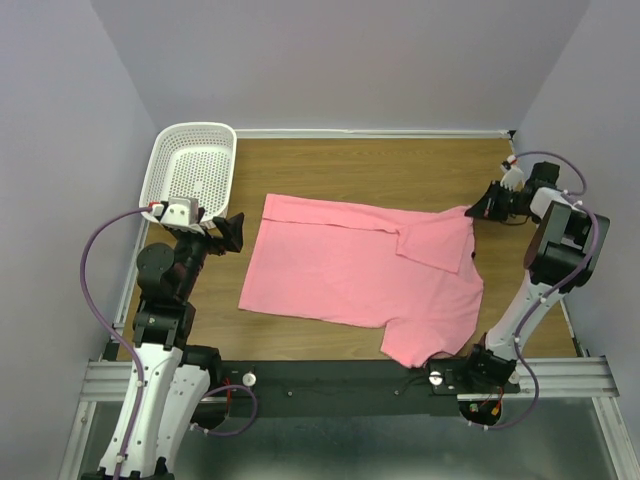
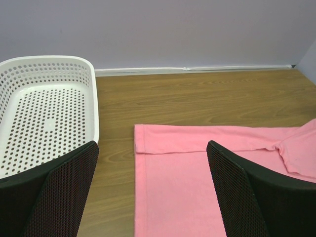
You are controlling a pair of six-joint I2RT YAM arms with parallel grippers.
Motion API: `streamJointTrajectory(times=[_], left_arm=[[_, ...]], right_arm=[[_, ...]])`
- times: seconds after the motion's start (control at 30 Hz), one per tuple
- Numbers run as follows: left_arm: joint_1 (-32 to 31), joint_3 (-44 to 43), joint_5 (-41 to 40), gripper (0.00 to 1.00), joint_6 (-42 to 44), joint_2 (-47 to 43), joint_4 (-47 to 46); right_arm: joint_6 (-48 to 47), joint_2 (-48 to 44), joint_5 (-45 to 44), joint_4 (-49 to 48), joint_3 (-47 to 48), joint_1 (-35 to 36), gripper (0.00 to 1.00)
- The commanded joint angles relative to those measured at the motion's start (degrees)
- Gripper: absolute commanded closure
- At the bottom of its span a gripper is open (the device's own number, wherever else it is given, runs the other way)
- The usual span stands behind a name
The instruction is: Fold and stack the t-shirts
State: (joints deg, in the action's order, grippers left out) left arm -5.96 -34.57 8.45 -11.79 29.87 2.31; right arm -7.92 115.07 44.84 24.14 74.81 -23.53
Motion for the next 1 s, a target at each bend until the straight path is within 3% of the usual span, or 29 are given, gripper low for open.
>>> streamJointTrajectory(times=[0.0,0.2,0.27,0.43,0.47,0.53,0.7,0.77,0.9,0.93,0.97], left_arm=[[0.3,0.6,0.1,0.02,0.0,0.4,-1.0],[0.3,0.5,-0.4,0.02,0.0,1.5,-1.0],[0.3,0.4,-0.5,0.02,0.1,2.0,-0.9],[0.3,0.6,-0.5,0.02,-0.7,2.9,-1.2],[0.3,1.2,-0.1,0.02,-1.0,3.5,-1.7],[0.3,1.8,2.3,0.02,-3.7,5.1,-3.5],[-1.3,0.7,6.7,0.12,-11.1,16.3,-5.2],[-3.9,0.0,4.7,0.15,-13.2,19.0,-4.9],[-16.3,0.5,-6.5,0.15,-16.9,19.7,-4.2],[-18.1,1.1,-8.0,0.15,-17.6,19.5,-4.2],[-20.0,2.7,-9.8,0.15,-18.6,19.0,-4.2]], right_arm=[[1.9,4.1,-3.8,-0.6,9.8,0.2,0.99],[3.6,15.1,-7.4,-0.4,22.5,1.0,0.99],[4.1,18.8,-9.5,-0.3,28.1,1.8,0.93],[3.6,21.3,-24.7,-0.6,36.0,2.9,0.56],[3.0,20.7,-26.5,-0.8,35.9,3.0,0.54],[0.6,17.7,-29.6,-2.0,34.4,3.1,0.42],[-5.2,8.5,-30.4,-3.6,22.9,4.5,0.39],[-8.0,3.3,-29.9,-4.0,18.6,5.3,0.39],[-14.9,-6.2,-26.0,-4.0,7.8,6.2,0.36],[-18.8,-8.7,-22.3,-4.0,2.7,6.2,0.29],[-21.0,-13.1,-20.3,-3.9,0.3,6.2,0.28]])
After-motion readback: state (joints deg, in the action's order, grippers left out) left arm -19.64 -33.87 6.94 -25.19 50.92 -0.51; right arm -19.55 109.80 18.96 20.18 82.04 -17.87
